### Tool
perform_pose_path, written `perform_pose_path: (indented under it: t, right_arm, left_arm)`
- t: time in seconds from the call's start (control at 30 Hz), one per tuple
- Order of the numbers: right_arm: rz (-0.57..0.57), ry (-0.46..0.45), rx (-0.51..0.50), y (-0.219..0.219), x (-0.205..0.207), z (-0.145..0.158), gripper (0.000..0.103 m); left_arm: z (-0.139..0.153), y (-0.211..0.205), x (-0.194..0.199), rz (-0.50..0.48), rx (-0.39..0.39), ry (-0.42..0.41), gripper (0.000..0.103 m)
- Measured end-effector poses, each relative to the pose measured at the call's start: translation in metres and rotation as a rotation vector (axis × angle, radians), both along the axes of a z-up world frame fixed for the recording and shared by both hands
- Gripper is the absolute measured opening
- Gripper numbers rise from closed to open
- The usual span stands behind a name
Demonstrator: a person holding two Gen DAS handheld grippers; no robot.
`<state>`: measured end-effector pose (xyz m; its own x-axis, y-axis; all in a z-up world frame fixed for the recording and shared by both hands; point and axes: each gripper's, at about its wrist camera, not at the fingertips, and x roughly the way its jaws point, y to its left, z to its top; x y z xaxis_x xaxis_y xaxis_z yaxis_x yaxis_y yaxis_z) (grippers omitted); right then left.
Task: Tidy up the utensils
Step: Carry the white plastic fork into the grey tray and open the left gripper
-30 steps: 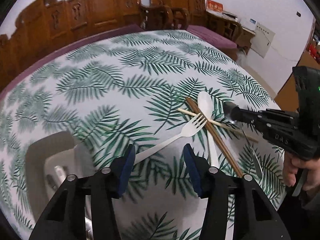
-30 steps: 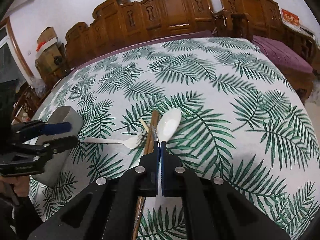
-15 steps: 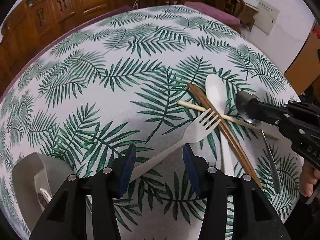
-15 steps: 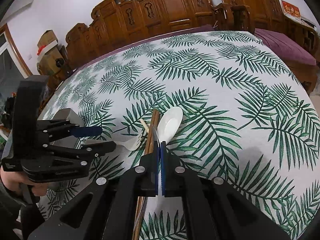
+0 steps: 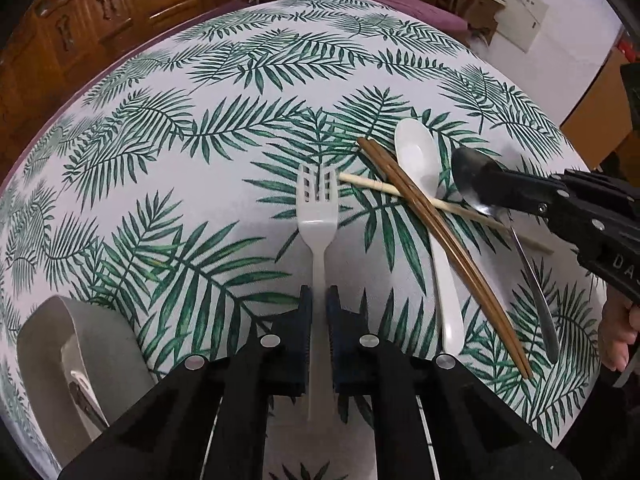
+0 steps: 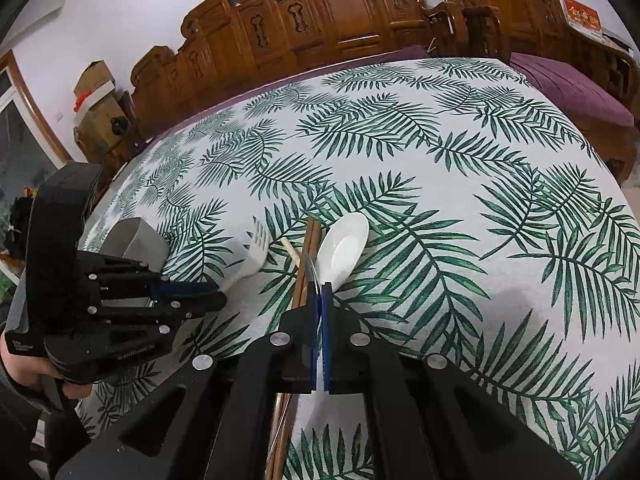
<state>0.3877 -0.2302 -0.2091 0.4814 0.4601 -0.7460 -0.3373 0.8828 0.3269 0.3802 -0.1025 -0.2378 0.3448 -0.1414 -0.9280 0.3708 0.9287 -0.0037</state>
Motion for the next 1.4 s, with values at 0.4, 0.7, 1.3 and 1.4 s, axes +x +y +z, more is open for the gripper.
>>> perform_pose_path:
  t: [0.4,0.7,1.3,1.4]
  right_arm:
    - [0.044,-0.022,-0.035,0.012,-0.016,0.007,0.002]
    - [0.081,-0.053,-0.119,0.036,-0.026,0.032,0.002]
    - [0.154,-0.152,-0.122,0.101,-0.047,0.13,0.002]
    - [0.179,-0.156,-0.133,0.116,-0.05,0.132,0.002]
  left_arm:
    - [0.033,0.019,-0.04,0.089,-0.06,-0.058,0.007]
    - [0.074,0.048,-0.068,0.137,-0.085,-0.107,0.007]
    - [0.117,0.125,-0.097,0.232,-0.122,-0.157,0.007]
    - [0.109,0.142,-0.098,0.262,-0.131,-0.145,0.007]
